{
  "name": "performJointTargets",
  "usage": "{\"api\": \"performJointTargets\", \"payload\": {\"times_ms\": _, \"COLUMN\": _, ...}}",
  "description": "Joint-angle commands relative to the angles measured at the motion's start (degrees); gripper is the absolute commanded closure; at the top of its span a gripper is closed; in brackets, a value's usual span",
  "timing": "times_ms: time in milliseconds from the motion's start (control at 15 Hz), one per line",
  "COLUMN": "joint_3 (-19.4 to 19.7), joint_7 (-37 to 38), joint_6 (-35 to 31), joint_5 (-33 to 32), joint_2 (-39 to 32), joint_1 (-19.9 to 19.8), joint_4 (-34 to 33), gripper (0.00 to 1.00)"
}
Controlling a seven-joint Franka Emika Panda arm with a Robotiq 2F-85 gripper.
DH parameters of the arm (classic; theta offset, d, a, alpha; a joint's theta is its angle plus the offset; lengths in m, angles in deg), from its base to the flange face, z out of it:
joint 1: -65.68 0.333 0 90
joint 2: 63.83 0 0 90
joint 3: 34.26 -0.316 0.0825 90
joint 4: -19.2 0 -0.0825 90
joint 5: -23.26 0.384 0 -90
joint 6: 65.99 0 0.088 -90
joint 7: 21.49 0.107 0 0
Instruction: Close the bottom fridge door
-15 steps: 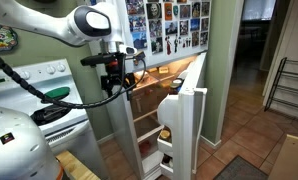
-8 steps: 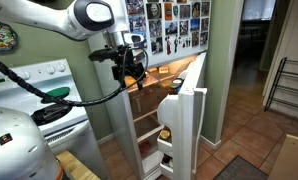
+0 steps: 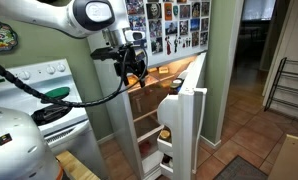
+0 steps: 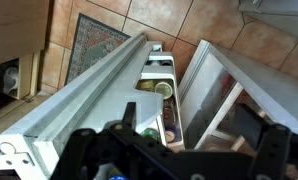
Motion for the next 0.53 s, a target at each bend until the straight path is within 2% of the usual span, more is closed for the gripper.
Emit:
{"api": "performJointTargets", "payload": {"times_ms": 0, "joint_3": 0.2, "joint_7": 1.5, "joint_6": -2.1, "joint_5": 0.0, "joint_2": -0.3, "joint_1": -1.8, "joint_4": -0.7, "gripper": 0.00}}
{"api": "performJointTargets", "payload": {"times_ms": 200, "joint_3": 1.5, "joint_7": 4.1, "joint_6": -7.3, "joint_5": -0.7, "joint_2": -0.9, "joint_1": -4.9, "joint_4": -2.0, "gripper": 0.00}}
{"api": "performJointTargets", "payload": {"times_ms": 467, "joint_3": 4.6, "joint_7": 3.9, "joint_6": -11.2, "joint_5": 1.2, "joint_2": -3.8, "joint_1": -7.3, "joint_4": -4.7, "gripper": 0.00}}
